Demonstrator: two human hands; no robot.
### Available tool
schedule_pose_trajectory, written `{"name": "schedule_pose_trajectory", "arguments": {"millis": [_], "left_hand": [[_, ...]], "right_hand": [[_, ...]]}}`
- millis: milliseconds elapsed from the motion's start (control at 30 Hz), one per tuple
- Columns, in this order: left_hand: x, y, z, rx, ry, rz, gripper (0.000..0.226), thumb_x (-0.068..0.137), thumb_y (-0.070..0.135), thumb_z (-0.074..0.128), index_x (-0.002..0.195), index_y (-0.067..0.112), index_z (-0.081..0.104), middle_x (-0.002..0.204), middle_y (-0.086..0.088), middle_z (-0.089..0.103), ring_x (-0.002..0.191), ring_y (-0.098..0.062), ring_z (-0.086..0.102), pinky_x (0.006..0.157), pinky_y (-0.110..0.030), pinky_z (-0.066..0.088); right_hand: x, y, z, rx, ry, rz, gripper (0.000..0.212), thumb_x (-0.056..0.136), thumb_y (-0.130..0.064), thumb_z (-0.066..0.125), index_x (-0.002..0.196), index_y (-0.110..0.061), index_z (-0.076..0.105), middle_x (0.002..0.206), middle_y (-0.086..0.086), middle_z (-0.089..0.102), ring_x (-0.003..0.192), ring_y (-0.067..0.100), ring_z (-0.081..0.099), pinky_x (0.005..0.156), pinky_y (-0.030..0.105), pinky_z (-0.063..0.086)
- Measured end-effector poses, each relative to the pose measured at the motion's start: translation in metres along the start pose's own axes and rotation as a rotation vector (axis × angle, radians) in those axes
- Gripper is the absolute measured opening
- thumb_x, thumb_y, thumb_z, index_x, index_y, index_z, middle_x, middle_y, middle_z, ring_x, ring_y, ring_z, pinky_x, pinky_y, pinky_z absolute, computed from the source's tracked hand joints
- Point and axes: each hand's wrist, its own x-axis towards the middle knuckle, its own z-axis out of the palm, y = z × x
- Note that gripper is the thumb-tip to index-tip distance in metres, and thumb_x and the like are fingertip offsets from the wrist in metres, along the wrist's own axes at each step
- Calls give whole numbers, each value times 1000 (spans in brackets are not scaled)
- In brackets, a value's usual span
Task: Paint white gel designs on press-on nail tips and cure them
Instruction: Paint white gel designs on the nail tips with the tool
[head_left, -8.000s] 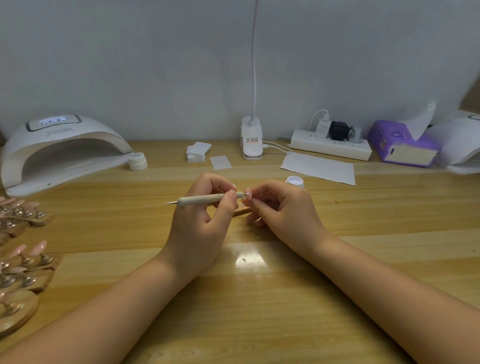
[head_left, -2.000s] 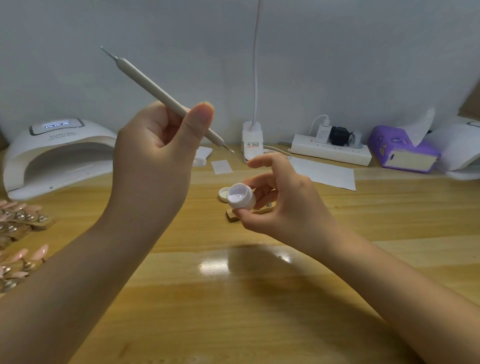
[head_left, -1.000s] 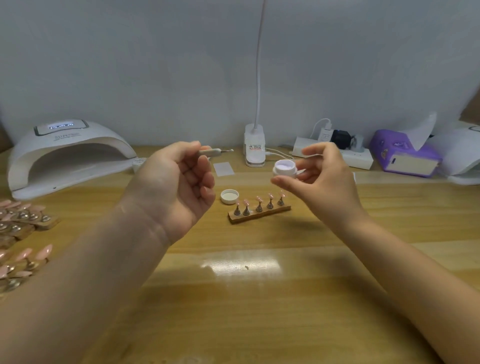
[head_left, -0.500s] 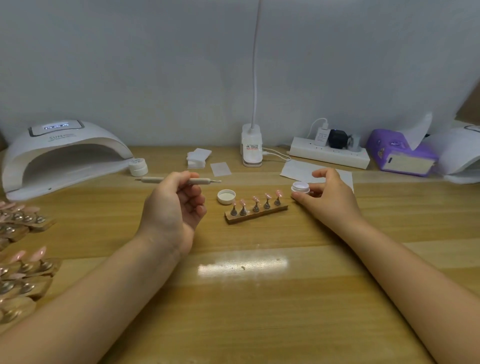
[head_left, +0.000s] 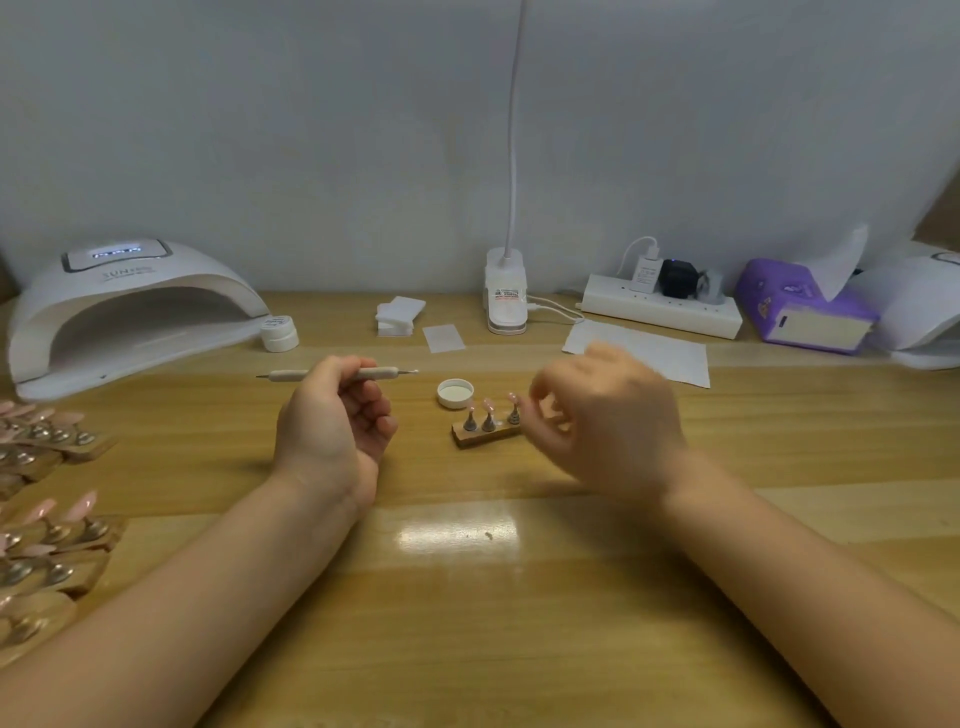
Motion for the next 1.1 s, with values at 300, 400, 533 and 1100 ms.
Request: {"name": "schedule_pose_trajectory", "arguments": {"millis": [300, 400, 533, 1100], "left_hand": [[1, -6, 0, -11, 6, 5, 24, 90, 14, 49, 67, 14, 58, 47, 4, 47, 42, -9, 44, 41, -19, 35], [1, -7, -2, -14, 7, 9, 23, 90, 14, 50, 68, 14, 58, 48, 3, 47, 42, -9, 44, 41, -19, 36], [2, -8, -2, -16, 4, 9, 23, 90, 14, 50, 69, 14, 58, 47, 3, 47, 42, -9, 44, 41, -19, 36], [-13, -8, 2, 284, -137, 331, 13, 91, 19, 57, 79, 15, 60, 55, 8, 56, 54, -6, 52, 51, -21, 44]], "right_hand": [[-3, -18, 14, -90, -325, 164, 49, 100, -50, 24, 110, -33, 69, 106, -9, 71, 105, 12, 62, 94, 23, 45], [-3, -18, 19, -69, -348, 205, 47, 100, -51, 27, 112, -34, 68, 111, -9, 70, 107, 14, 62, 102, 24, 41], [-2, -18, 22, -22, -322, 241, 41, 99, -51, 35, 111, -34, 70, 101, -4, 73, 101, 19, 64, 88, 25, 44], [-7, -20, 14, 314, -107, 237, 17, 94, -29, 60, 91, -21, 75, 75, -5, 69, 72, 15, 61, 70, 28, 49]]}}
